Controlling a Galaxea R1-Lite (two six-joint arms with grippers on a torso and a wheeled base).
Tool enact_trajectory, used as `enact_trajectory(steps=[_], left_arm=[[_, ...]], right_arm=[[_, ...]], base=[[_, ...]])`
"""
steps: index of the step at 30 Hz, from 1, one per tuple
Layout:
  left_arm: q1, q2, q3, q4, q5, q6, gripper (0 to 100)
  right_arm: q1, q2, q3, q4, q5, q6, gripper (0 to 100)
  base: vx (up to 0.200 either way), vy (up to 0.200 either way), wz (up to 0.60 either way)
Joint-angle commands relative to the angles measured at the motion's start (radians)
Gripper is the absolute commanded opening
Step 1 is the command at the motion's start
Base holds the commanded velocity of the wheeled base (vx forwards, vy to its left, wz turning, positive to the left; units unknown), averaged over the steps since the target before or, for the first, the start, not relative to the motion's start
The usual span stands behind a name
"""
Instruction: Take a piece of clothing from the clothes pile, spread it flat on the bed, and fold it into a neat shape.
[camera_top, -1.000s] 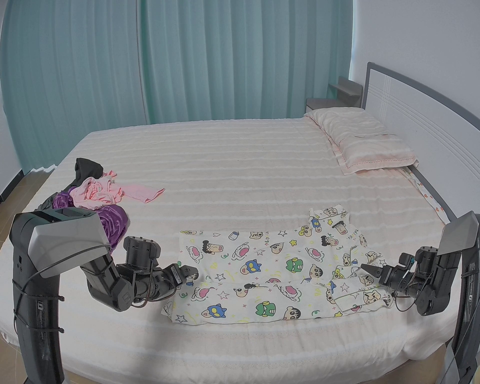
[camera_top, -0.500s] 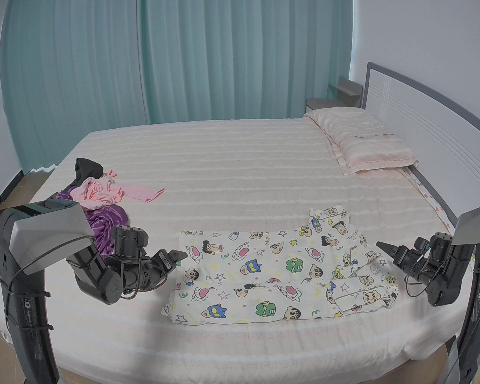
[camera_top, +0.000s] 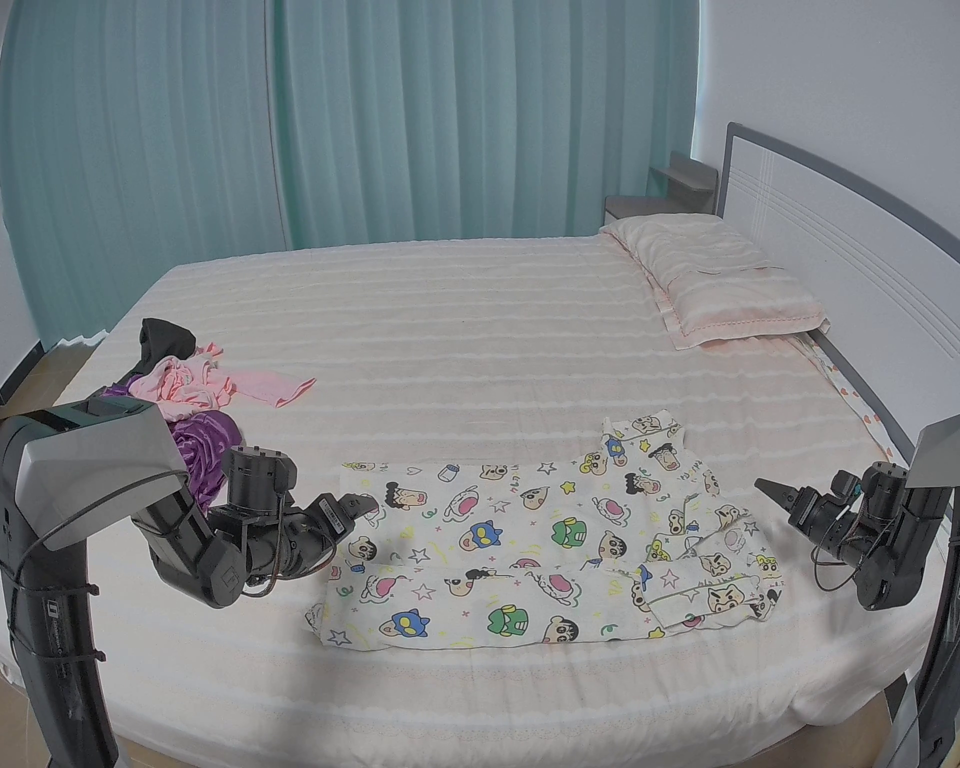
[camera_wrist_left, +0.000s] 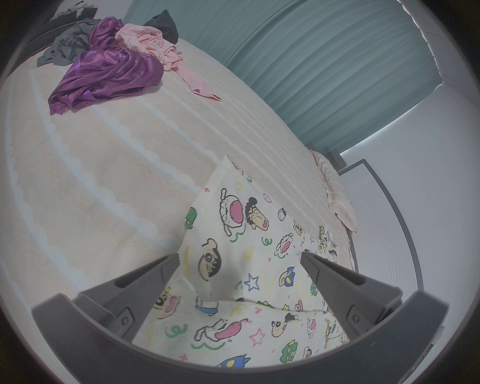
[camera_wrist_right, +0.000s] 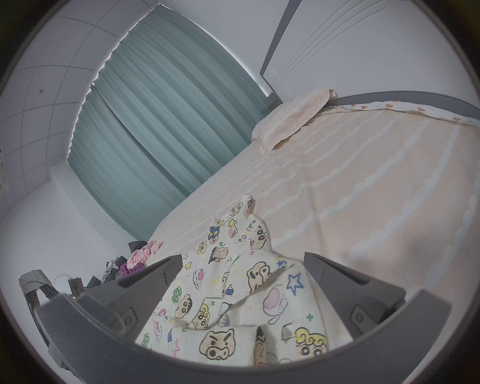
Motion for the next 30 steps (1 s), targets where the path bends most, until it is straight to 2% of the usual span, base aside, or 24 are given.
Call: enact_trajectory(steps=[1,11,17,22,30], left_arm=[[0.0,-0.001,0.002,-0.009,0.002,-0.002,100],[0.003,0.0,-0.002,-0.014,0.0,-0.003,100],[0.003,0.002,-0.004,-0.017,0.0,-0.002,100],[0.003,0.005,-0.004,-0.037,0.002,0.0,100],[-0.007,-0.016,-0.01,-0.034,0.061,0.0,100]], right_arm=[[0.003,0.002,0.001,-0.008,0.001,0.0,100],[0.006,0.003,0.001,-0.008,0.001,-0.002,100],[0.01,0.003,0.003,-0.008,0.001,-0.002,100],[0.012,0.005,0.004,-0.008,0.001,-0.003,100],[0.018,0.011,0.009,-0.008,-0.001,-0.005,100]], base=[[0.0,0.0,0.0],[0.0,0.0,0.0],[0.2,0.0,0.0],[0.0,0.0,0.0],[0.0,0.0,0.0]])
